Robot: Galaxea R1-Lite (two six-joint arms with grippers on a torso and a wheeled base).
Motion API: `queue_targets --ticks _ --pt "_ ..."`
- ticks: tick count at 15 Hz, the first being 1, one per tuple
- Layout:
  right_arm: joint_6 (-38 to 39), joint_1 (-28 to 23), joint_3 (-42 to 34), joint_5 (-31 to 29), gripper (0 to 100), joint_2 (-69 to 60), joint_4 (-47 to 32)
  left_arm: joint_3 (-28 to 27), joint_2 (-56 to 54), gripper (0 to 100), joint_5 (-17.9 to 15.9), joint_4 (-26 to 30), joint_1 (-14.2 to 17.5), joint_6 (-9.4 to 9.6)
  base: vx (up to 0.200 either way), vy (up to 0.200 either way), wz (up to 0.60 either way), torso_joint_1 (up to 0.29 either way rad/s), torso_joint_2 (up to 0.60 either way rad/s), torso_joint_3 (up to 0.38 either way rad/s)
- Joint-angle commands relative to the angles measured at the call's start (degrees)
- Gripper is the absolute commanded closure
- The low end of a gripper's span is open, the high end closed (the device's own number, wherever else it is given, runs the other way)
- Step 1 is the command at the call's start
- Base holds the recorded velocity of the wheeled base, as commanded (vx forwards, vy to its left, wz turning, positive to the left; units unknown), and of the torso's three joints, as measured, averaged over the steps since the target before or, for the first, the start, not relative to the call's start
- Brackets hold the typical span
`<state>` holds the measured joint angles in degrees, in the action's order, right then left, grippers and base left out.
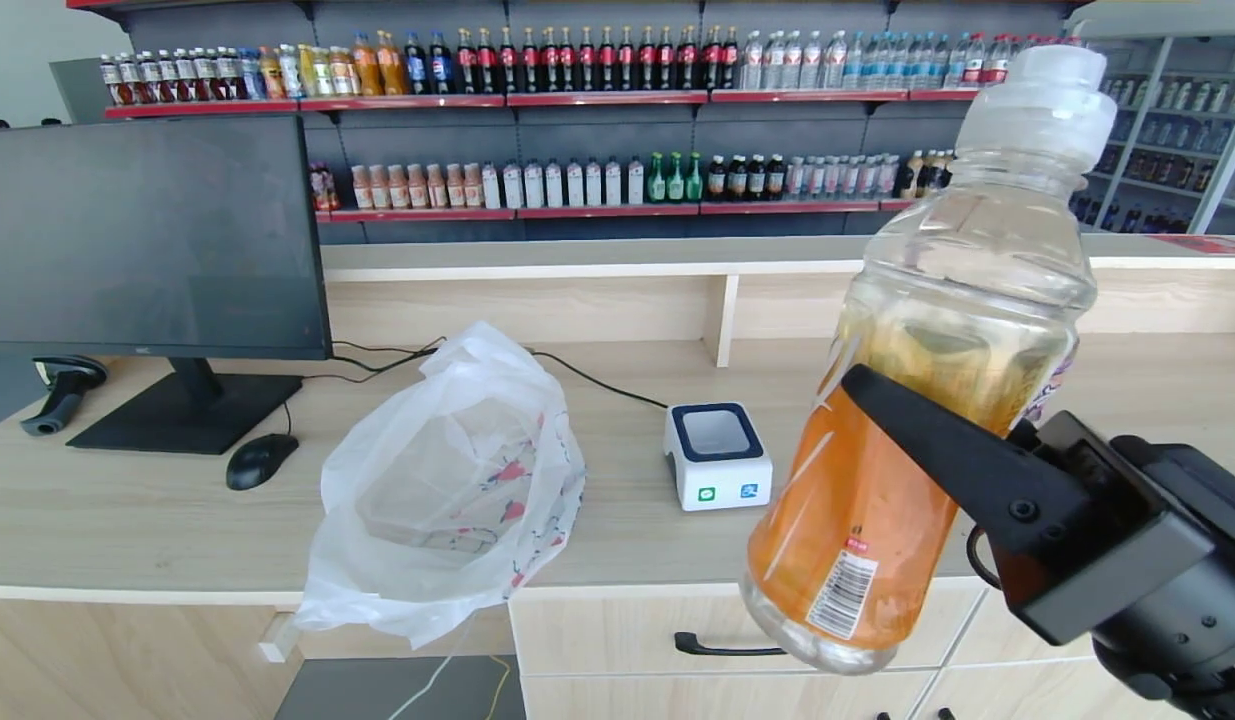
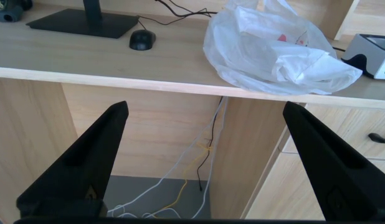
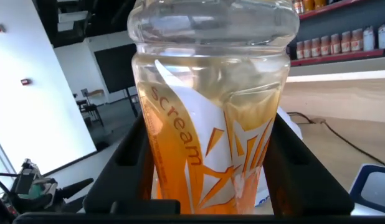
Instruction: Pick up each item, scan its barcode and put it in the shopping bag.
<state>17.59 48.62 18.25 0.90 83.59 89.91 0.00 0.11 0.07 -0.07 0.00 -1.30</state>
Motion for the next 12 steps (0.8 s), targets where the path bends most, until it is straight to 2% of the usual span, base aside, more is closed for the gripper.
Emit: queue_targets --ticks 1,12 --pt "1.04 0.25 0.30 0.06 100 0.34 0.09 0.00 -0.02 0 0.01 -0.01 0.00 -0.01 0.000 0.000 0.00 0.000 0.00 0.000" --pt "5.96 0.51 3.11 0.42 100 -0.27 0.09 0.00 -0.02 0 0.01 -0.01 0.00 -0.01 0.000 0.000 0.00 0.000 0.00 0.000"
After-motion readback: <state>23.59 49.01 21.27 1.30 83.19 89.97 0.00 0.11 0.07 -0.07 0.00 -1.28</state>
